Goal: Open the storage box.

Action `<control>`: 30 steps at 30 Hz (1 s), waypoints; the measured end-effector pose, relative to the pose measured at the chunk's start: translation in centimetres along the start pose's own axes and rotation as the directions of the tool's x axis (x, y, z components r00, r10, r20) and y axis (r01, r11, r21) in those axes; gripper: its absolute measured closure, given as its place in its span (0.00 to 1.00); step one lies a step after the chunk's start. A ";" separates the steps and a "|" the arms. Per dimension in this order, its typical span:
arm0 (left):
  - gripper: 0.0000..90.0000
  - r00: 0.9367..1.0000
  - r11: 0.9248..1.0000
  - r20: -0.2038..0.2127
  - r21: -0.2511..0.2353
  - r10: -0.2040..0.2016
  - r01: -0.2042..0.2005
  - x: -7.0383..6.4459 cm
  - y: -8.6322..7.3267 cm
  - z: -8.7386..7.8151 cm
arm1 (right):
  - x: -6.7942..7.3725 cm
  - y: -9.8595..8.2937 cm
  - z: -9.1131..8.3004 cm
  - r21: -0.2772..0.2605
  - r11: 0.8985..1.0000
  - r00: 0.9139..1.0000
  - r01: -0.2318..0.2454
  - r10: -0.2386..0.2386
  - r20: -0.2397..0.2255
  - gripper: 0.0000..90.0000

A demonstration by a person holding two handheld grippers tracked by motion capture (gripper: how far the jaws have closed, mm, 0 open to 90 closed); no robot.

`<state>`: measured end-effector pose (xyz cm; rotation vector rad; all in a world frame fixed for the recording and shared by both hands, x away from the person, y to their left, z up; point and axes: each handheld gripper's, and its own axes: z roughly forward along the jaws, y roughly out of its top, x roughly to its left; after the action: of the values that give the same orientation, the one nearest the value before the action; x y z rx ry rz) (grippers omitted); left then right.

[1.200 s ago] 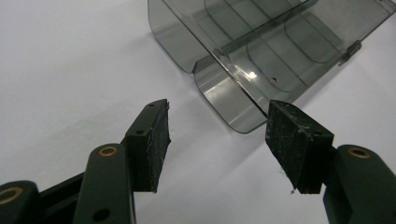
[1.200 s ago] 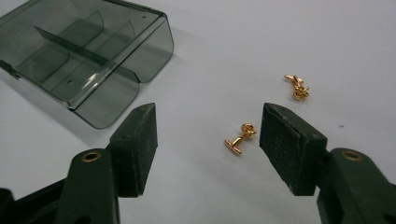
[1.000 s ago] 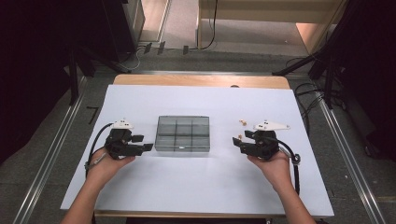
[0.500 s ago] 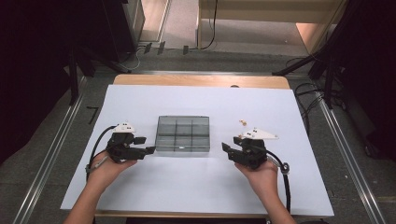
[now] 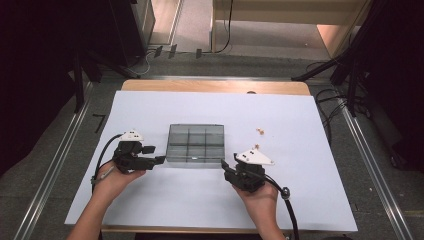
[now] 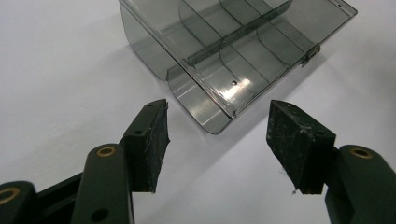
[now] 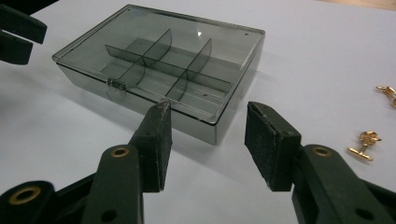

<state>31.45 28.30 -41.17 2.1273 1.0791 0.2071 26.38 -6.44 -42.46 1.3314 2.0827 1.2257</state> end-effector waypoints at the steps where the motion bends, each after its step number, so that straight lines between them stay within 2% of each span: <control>1: 0.44 1.000 1.000 -0.002 0.000 0.000 0.000 0.0 0.0 0.0 | 0.0 0.0 0.0 0.000 1.000 1.000 0.000 0.000 0.000 0.58; 4: 0.44 1.000 1.000 -0.001 0.000 -0.001 0.001 0.1 0.0 0.0 | 1.3 -0.4 0.5 -0.012 1.000 1.000 0.006 -0.006 0.023 0.59; 7: 0.44 1.000 1.000 -0.002 0.005 0.000 0.000 0.1 0.0 0.1 | 1.8 -0.6 0.8 -0.016 1.000 0.999 0.010 -0.009 0.037 0.59; 8: 0.44 1.000 1.000 -0.002 0.007 0.000 0.000 0.1 0.0 0.1 | 2.5 -0.9 1.1 -0.011 0.999 0.996 0.038 -0.037 0.078 0.59; 9: 0.43 1.000 1.000 -0.003 0.012 0.003 -0.003 0.0 0.0 0.1 | 2.7 -1.1 1.2 -0.011 0.999 0.996 0.035 -0.034 0.083 0.59; 12: 0.43 1.000 1.000 -0.001 0.011 0.002 -0.002 0.0 0.0 0.1 | 3.2 -1.4 1.6 -0.012 1.000 0.997 -0.010 0.011 0.079 0.60; 13: 0.43 1.000 1.000 -0.001 0.011 0.002 -0.002 0.0 0.0 0.1 | 3.2 -1.4 1.6 -0.012 1.000 0.997 -0.010 0.011 0.079 0.60; 15: 0.43 1.000 1.000 -0.001 0.011 0.002 -0.002 0.0 0.0 0.1 | 3.7 -1.6 1.9 -0.023 0.999 0.996 -0.046 0.048 0.073 0.61; 24: 0.43 1.000 1.000 0.004 0.010 -0.001 0.001 0.1 0.0 0.3 | 5.1 -1.7 2.7 -0.047 0.997 0.995 -0.066 0.069 0.071 0.63; 30: 0.43 1.000 1.000 0.003 0.012 -0.003 0.003 0.2 0.0 0.4 | 5.9 -1.9 3.2 -0.043 0.996 0.994 -0.082 0.084 0.067 0.65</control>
<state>31.75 28.18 -41.44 2.1359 1.0839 0.1962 24.73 -0.12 -44.95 1.4343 1.9630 1.2307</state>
